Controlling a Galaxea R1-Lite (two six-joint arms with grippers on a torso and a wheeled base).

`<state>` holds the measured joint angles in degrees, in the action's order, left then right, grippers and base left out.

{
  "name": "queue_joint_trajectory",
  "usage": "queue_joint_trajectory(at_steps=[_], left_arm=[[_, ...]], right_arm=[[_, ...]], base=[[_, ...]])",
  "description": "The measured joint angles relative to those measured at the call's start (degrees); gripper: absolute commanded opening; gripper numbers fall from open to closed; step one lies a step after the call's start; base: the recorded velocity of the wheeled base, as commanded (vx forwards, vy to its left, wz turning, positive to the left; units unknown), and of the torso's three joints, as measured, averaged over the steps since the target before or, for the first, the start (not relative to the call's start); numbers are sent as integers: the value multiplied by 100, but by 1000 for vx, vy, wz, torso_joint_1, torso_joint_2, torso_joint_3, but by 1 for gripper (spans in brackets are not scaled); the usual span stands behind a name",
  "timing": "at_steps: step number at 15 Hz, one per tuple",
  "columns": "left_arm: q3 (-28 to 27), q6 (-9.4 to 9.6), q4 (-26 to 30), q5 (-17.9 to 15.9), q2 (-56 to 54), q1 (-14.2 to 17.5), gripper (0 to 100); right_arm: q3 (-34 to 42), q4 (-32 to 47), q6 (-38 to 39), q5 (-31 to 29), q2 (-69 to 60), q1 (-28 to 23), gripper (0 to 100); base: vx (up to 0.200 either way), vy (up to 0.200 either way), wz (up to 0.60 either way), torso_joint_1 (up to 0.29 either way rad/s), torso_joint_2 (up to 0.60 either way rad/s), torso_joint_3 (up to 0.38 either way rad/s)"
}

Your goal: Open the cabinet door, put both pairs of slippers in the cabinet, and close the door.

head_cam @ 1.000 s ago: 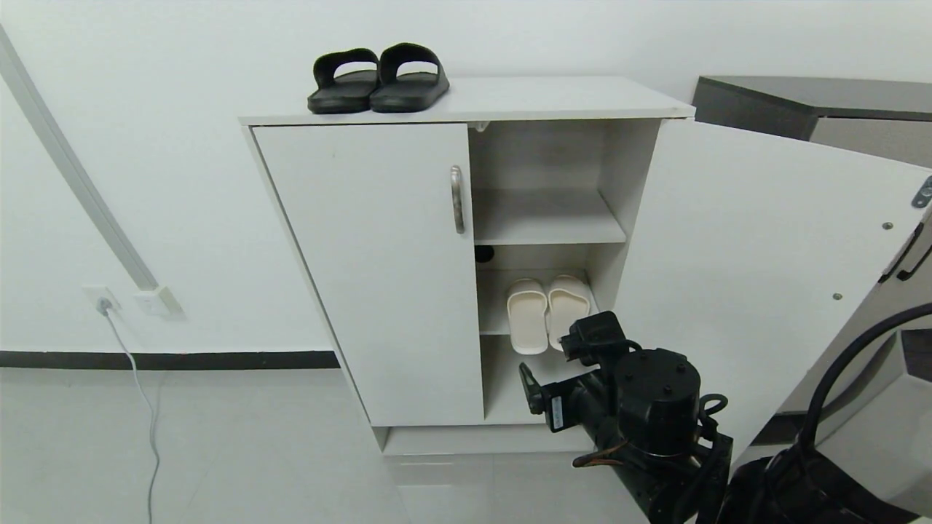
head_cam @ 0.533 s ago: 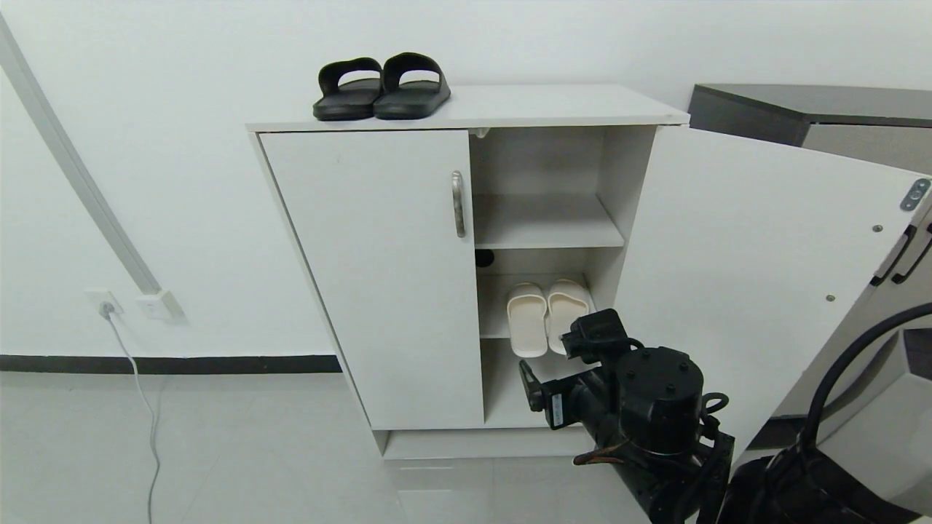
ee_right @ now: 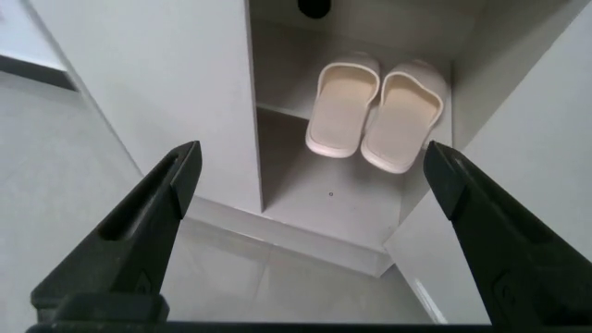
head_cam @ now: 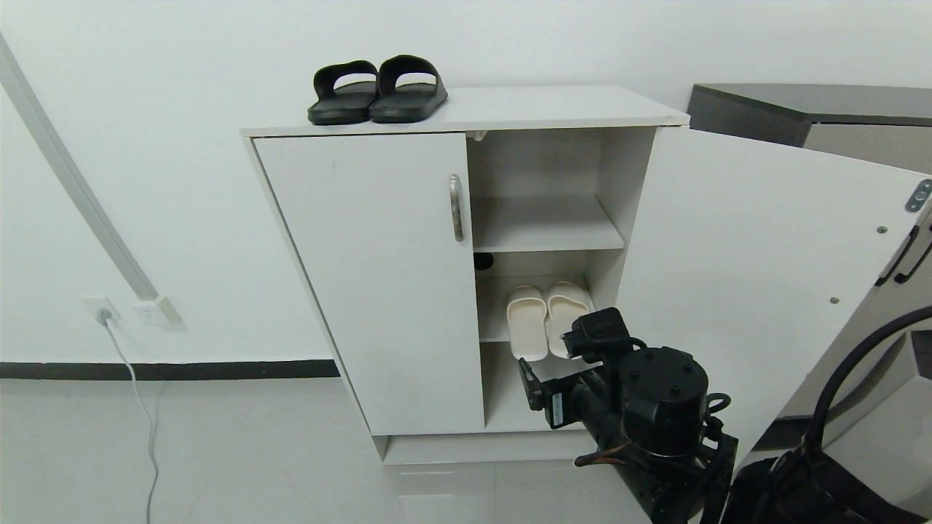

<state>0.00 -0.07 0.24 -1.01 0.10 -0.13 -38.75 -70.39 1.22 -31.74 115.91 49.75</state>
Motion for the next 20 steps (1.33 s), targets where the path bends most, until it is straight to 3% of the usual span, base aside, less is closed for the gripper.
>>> queue_joint_trajectory(at_steps=[11, 20], left_arm=[[0, -26, 5, 6, 0, -11, 0], [0, -35, 0, 6, 0, -5, 0]], right_arm=[[146, -228, -43, 93, 11, -28, 100], [160, -228, -76, 137, 57, -28, 100]], base=[[0, 200, 0, 4, 4, 4], [0, 0, 0, 0, 0, 0]])
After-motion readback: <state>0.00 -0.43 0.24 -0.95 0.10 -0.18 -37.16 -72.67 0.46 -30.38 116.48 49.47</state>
